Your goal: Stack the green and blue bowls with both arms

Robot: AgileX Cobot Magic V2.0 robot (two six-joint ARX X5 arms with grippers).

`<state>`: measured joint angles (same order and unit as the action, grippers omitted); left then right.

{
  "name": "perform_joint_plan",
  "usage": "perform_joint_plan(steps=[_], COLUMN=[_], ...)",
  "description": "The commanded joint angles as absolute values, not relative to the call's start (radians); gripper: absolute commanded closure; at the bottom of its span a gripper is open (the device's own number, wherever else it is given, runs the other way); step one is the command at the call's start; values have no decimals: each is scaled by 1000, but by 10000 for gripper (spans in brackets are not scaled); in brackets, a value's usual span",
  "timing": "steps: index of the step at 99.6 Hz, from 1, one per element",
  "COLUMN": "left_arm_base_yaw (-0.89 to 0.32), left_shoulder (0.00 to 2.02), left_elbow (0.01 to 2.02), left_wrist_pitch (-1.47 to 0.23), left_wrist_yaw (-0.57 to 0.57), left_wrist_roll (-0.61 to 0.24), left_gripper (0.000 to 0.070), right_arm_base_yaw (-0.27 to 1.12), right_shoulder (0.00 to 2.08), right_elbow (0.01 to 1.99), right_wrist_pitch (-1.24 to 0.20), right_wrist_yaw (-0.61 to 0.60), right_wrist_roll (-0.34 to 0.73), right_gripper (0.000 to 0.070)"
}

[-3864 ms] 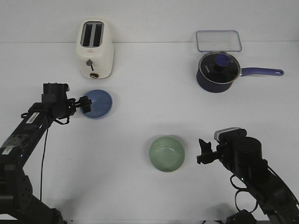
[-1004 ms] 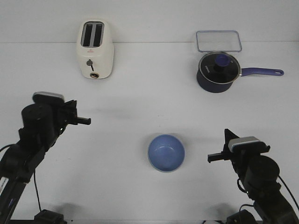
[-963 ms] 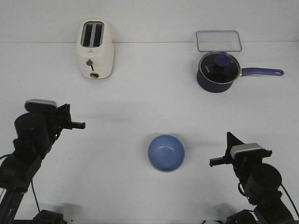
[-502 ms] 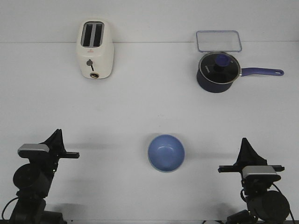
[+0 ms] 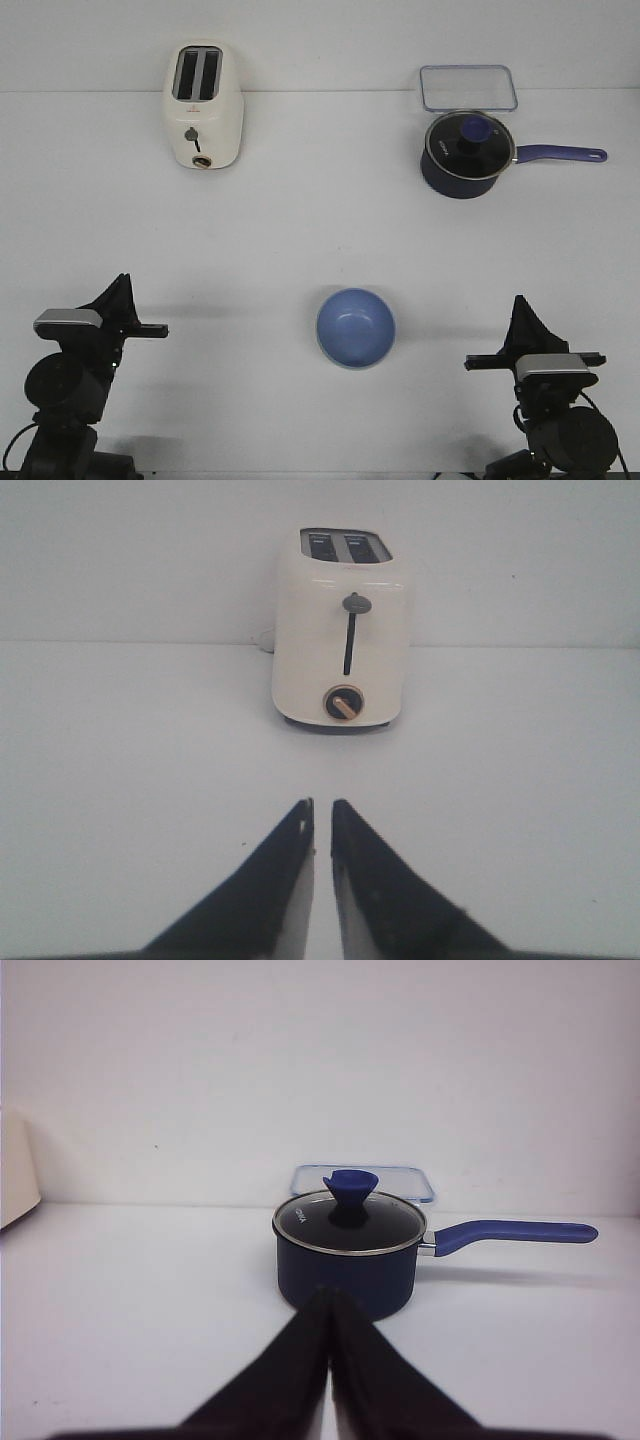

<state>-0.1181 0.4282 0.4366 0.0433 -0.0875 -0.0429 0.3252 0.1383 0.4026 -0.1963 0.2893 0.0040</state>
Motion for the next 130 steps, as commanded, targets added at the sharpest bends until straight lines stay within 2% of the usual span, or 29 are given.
perform_joint_plan(steps=[1,30,39,55,71,87,130], left_arm_base_yaw=[-118,-118,-104,-57,-20,-6,-7], left_shoulder=[430,402,359,223,91,0,5], left_elbow=[451,447,419,281,130,36,14], left_wrist_pitch=[54,49,56,77,118,144,174], left_wrist_yaw=[-86,-87,-117,-118,-52,-45,-42], left_wrist_roll=[-46,-42,-26,-23,-10,-10,-11], left_gripper=[686,688,688,687,687,687,687], right_arm_base_yaw=[326,326,326,326,326,326,326], right_shoulder=[138,138,138,138,138,138,138], right_elbow=[404,404,404,404,404,404,404], right_wrist_pitch=[-183,-184,-183,-183,-183,-183,-178], right_wrist_yaw=[289,289,289,289,289,289,289], right_wrist_roll=[2,2,2,2,2,2,2], right_gripper=[700,700,700,700,700,700,700])
